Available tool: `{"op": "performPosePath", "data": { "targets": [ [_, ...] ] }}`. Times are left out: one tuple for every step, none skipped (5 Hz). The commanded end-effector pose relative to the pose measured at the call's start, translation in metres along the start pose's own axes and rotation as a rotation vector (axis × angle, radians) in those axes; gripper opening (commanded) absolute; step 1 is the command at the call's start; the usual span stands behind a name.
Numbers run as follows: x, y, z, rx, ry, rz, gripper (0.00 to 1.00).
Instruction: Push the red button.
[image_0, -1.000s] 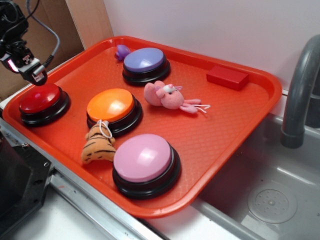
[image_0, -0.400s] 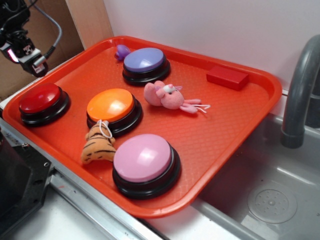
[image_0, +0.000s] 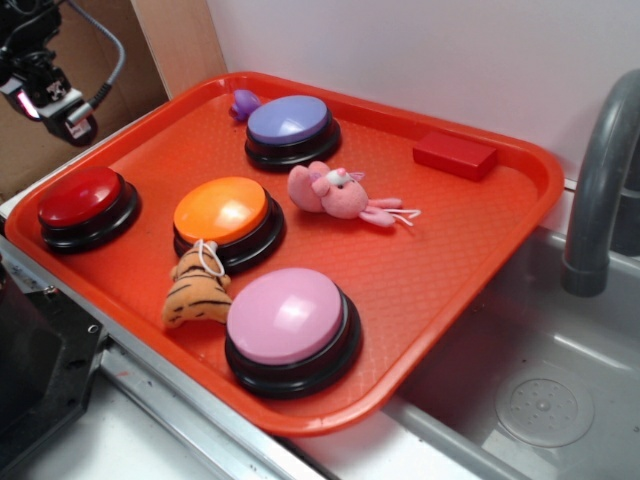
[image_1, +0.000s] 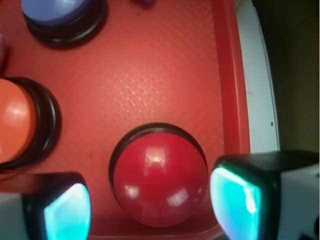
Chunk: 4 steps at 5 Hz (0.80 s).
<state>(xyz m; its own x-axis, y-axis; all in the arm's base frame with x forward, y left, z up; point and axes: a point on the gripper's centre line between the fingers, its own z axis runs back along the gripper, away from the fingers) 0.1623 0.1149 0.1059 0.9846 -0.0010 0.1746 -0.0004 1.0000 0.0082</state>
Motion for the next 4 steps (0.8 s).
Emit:
{"op": "performPosePath", "data": {
  "targets": [
    [0.0189,0.0039,0.024,0.039,-0.081,-0.039,1.0],
    [0.0191,0.0013,0.0284,0.049,-0.096,-0.049,1.0],
    [0.0188,-0.0011,0.0306,0.054,-0.102,-0.055,1.0],
    [0.0165,0.0015,0.0293,0.036,-0.129,-0.06,1.0]
  ]
}}
